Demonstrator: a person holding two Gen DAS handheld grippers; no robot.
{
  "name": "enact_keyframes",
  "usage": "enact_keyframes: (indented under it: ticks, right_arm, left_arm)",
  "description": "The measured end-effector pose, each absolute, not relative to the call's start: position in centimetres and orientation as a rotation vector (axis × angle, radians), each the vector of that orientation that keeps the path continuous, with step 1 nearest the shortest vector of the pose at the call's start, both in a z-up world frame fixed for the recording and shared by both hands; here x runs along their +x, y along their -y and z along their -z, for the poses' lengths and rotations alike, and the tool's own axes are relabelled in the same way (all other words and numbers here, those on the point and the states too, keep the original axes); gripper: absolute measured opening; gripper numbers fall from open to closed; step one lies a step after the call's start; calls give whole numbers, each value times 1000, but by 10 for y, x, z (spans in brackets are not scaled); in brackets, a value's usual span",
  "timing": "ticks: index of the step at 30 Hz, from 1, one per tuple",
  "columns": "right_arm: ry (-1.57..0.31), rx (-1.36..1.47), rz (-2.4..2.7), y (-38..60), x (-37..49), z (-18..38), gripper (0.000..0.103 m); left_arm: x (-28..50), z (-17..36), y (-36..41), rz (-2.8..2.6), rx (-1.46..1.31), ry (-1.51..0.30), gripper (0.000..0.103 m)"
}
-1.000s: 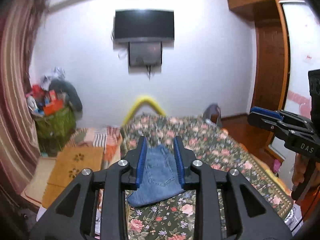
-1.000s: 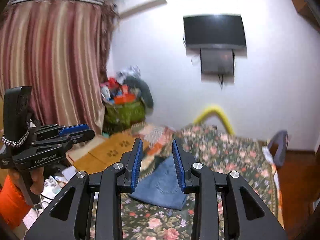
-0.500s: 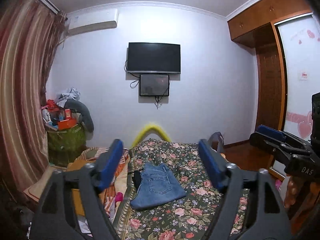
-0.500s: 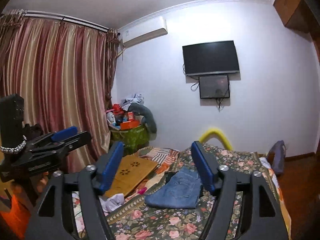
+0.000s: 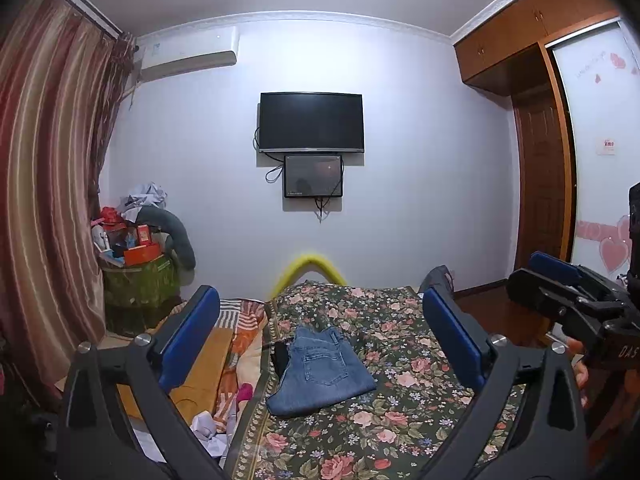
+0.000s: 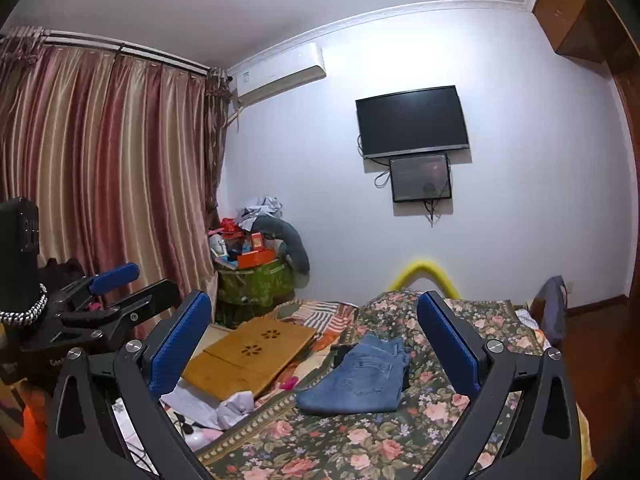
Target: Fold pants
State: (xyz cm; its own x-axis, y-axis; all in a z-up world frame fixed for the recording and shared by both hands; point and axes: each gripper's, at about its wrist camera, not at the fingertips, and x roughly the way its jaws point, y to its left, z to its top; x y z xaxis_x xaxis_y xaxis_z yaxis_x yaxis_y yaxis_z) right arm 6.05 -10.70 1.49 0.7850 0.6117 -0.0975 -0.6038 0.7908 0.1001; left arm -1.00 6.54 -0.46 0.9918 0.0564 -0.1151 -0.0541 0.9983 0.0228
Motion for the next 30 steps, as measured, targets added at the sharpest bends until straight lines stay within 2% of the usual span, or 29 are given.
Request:
enact_keyframes:
  ticks: [30]
  right_arm:
    - [-148,58,-588,117,46,-10,102]
  left_arm:
    - [1,16,-65,1,20,-142,102]
